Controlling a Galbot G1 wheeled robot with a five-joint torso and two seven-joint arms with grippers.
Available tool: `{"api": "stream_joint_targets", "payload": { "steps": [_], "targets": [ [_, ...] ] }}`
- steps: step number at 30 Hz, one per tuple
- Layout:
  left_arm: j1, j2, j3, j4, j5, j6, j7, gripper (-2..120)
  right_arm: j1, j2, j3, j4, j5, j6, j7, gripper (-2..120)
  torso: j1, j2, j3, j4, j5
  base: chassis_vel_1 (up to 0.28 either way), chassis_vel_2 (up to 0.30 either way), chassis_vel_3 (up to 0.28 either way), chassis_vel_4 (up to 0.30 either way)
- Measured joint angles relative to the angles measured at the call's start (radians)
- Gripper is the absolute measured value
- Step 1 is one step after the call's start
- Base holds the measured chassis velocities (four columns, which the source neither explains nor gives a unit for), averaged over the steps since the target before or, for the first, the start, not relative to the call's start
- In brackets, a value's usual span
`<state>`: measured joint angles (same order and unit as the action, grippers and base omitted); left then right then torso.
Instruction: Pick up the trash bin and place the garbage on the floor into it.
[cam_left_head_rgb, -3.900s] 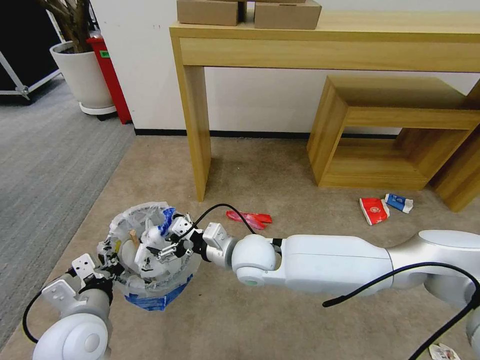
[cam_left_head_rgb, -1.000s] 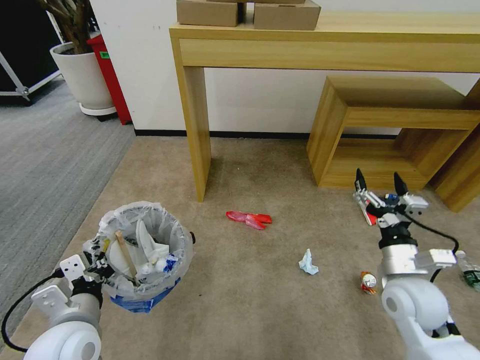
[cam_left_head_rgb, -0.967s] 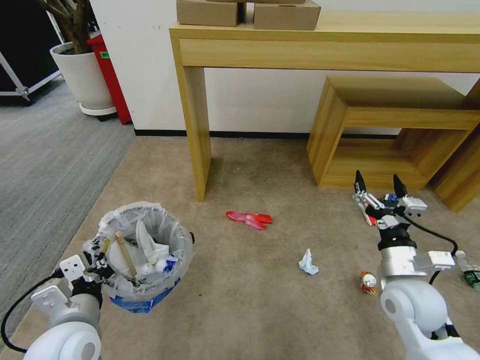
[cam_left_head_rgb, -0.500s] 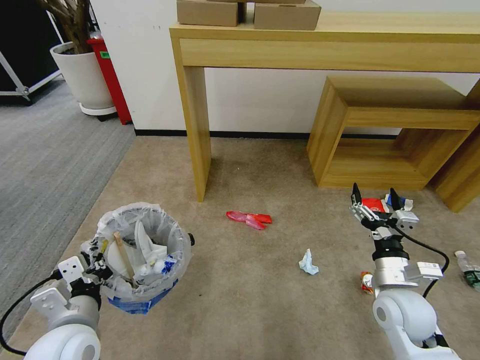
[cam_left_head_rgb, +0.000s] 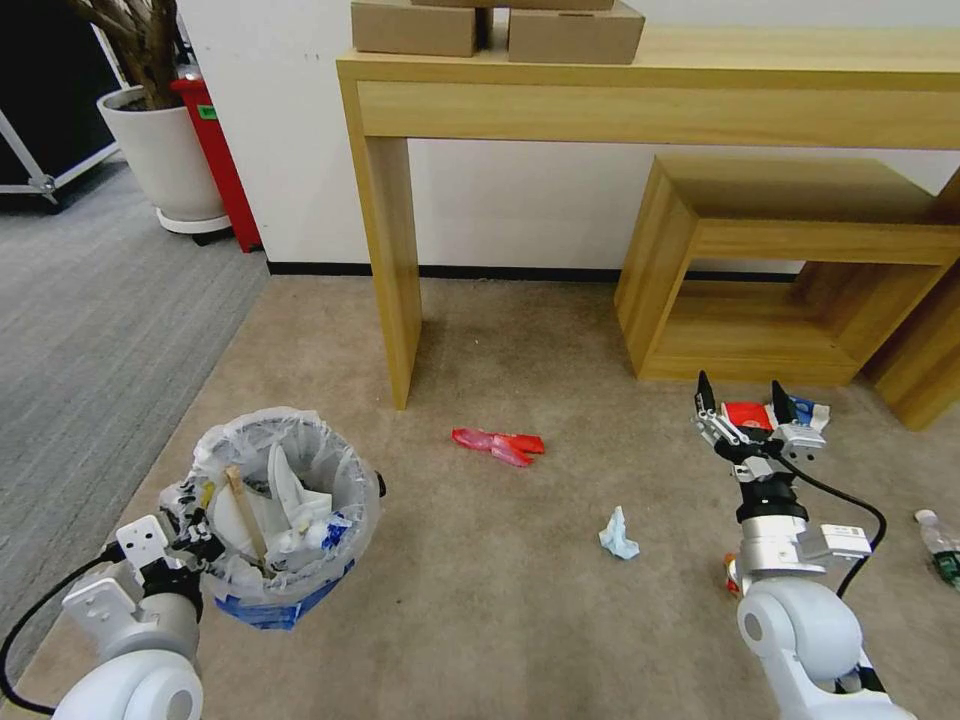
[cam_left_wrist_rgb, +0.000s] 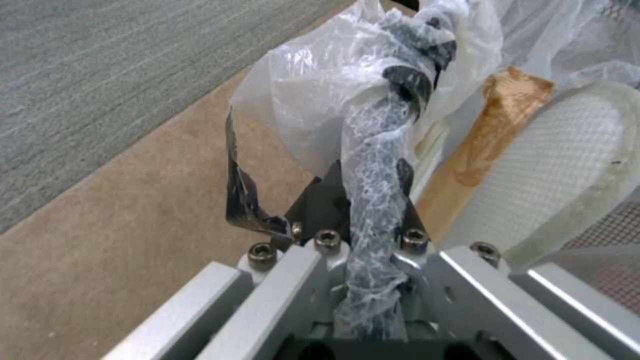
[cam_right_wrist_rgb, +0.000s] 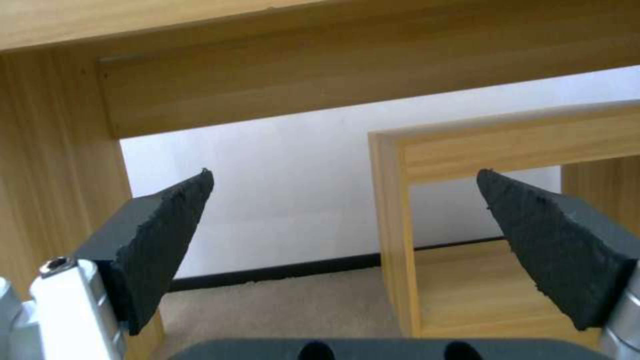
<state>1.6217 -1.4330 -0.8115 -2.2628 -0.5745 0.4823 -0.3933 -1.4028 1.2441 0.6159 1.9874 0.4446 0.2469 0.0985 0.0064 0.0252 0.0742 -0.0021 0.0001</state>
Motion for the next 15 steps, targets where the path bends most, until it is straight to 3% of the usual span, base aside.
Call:
{"api": "stream_joint_targets", "payload": {
  "steps": [15],
  "targets": [
    [0.003,-0.007,0.004,0.003,0.010,-0.008,0.003,0,-0.001,-0.003,0.001,-0.011,0.002,0.018,0.000,100,0.000,0.000,0.000,-0.0001,0.0001,-0.098,0.085,0.091,-0.089]
  ]
}}
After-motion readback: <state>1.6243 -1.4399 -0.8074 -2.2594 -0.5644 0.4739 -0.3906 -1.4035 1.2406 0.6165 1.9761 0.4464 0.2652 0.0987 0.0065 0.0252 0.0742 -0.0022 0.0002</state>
